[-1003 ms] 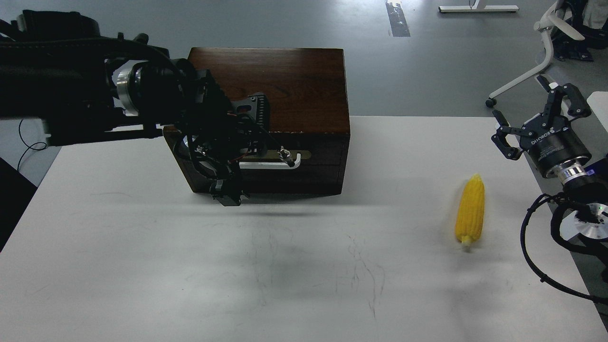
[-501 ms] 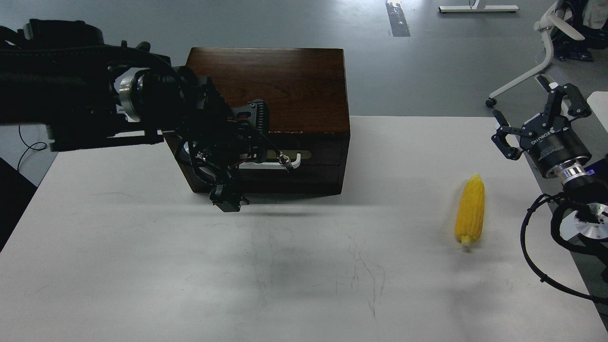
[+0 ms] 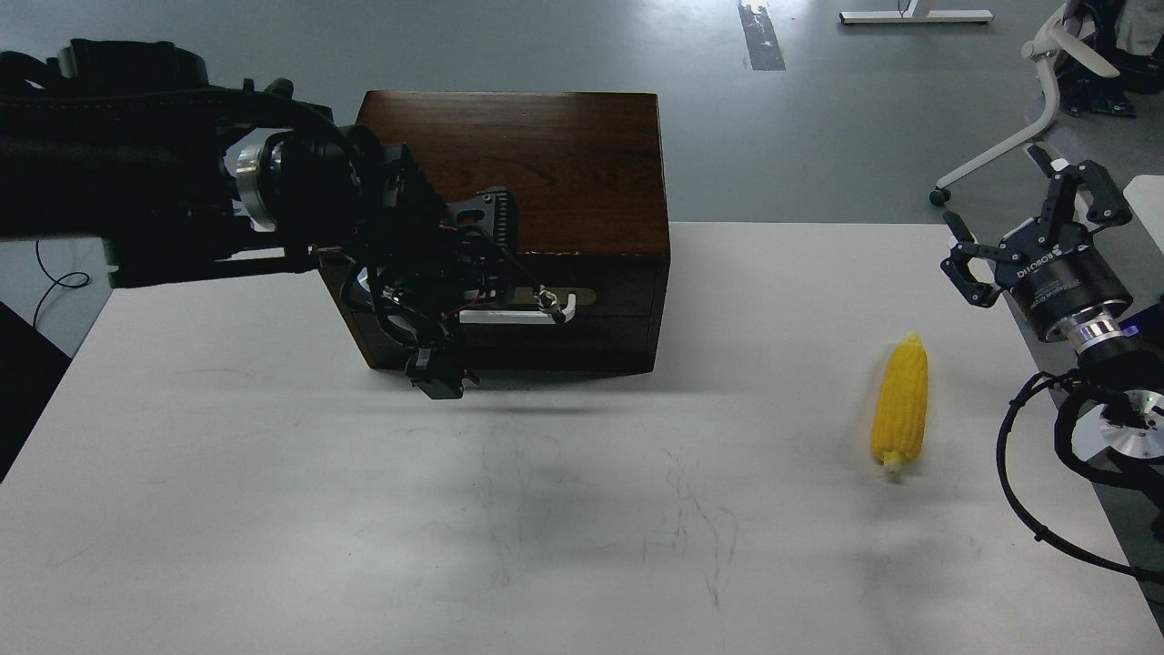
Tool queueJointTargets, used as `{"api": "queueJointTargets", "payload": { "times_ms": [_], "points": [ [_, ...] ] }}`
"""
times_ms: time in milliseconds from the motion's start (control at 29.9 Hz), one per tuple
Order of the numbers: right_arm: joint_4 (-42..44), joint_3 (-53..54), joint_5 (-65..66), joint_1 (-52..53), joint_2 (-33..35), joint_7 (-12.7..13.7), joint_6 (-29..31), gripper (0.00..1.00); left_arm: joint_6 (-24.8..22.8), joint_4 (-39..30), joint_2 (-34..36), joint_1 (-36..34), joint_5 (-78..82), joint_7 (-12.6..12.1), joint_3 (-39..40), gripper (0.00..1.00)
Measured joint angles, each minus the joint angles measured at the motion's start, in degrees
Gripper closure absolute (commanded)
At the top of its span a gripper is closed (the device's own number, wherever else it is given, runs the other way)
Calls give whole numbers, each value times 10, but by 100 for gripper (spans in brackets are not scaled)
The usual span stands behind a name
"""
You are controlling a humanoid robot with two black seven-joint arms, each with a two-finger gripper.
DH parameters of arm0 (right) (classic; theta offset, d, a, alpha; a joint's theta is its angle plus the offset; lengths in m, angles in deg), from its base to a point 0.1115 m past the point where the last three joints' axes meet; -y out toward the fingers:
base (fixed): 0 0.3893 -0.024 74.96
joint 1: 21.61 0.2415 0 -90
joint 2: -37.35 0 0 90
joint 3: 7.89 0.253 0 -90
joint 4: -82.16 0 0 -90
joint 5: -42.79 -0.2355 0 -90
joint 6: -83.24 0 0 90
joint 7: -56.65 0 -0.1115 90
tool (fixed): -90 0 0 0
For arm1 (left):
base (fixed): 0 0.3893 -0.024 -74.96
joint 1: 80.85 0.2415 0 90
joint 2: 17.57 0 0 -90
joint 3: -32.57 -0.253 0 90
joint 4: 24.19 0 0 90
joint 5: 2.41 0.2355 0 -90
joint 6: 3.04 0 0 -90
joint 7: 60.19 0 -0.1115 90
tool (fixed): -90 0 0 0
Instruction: Put corn in drawer with both arms
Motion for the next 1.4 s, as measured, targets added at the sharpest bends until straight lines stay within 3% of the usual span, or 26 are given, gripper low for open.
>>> {"api": "queueJointTargets", "payload": {
  "times_ms": [1404],
  "points": [
    [0,0,0,0,0,0,0,0,0,-10,-10,-1,0,0,6,2]
  ]
}}
